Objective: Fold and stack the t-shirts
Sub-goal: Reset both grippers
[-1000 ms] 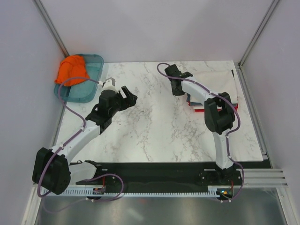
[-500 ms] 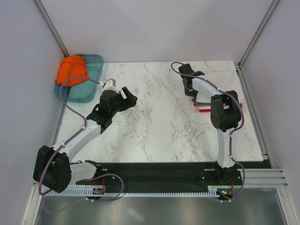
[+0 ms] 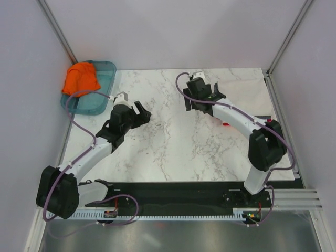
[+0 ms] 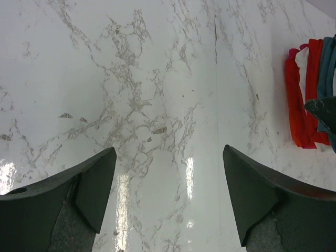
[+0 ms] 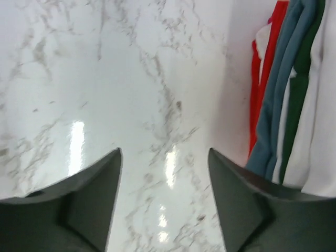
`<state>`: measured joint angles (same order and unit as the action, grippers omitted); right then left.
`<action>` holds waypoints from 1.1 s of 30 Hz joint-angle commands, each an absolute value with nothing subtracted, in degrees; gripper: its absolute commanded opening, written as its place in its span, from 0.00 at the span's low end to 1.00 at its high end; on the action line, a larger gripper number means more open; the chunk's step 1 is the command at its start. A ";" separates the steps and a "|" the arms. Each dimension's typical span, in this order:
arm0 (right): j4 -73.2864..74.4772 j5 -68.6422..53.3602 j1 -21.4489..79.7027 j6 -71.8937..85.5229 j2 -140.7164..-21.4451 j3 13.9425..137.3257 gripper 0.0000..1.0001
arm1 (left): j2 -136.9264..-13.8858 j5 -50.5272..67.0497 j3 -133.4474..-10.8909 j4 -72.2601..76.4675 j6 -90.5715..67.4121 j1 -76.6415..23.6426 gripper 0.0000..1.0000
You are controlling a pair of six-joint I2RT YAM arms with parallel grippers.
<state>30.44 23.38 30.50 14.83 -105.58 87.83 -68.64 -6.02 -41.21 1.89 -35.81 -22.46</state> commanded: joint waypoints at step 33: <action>4.66 26.11 33.49 34.72 -31.99 14.59 0.98 | -15.90 -7.21 -9.32 -7.73 -32.61 -22.59 0.96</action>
